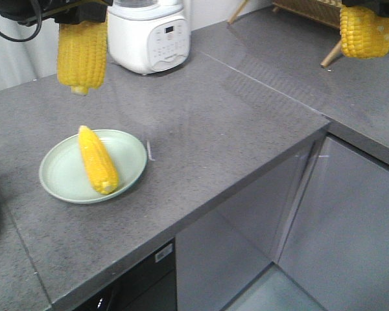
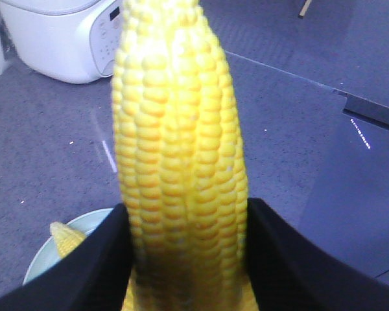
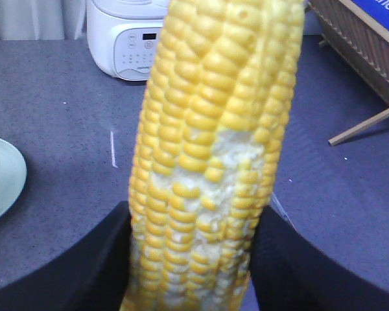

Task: Distribute corn equally
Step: 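Turn the base away from the pot toward the other counter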

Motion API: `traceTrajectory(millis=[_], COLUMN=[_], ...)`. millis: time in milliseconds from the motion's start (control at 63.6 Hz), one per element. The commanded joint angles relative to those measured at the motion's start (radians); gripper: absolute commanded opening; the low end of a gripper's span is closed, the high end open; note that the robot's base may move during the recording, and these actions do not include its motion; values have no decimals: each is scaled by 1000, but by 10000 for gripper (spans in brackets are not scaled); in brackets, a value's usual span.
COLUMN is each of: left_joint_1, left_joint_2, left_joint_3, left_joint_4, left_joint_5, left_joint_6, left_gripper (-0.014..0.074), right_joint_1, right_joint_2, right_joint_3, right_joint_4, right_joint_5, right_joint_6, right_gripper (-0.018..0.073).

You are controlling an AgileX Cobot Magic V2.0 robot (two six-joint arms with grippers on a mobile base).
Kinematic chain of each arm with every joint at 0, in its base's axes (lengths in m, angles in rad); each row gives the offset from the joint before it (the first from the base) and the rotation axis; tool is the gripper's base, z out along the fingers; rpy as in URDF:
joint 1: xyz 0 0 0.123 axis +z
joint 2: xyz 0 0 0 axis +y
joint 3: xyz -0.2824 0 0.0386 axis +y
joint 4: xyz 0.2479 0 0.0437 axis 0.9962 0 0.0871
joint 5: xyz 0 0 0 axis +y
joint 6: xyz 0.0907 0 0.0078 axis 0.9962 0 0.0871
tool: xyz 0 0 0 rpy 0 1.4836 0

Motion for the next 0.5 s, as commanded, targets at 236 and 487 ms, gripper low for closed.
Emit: traceTrajectory(millis=[236, 487], left_joint_1=[-3, -3], left_joint_2=[-36, -36], left_joint_3=[-23, -23], left_joint_4=[6, 6], left_joint_5=[-72, -72], left_joint_6=[-10, -10], left_gripper=[-6, -6], right_joint_1=[-8, -8], right_joint_2=[-29, -29], right_joint_3=[-30, -30], right_joint_4=[-15, -15], right_joint_5=[-75, -75], right_joint_6=[-5, -5], right_gripper=[-5, -5])
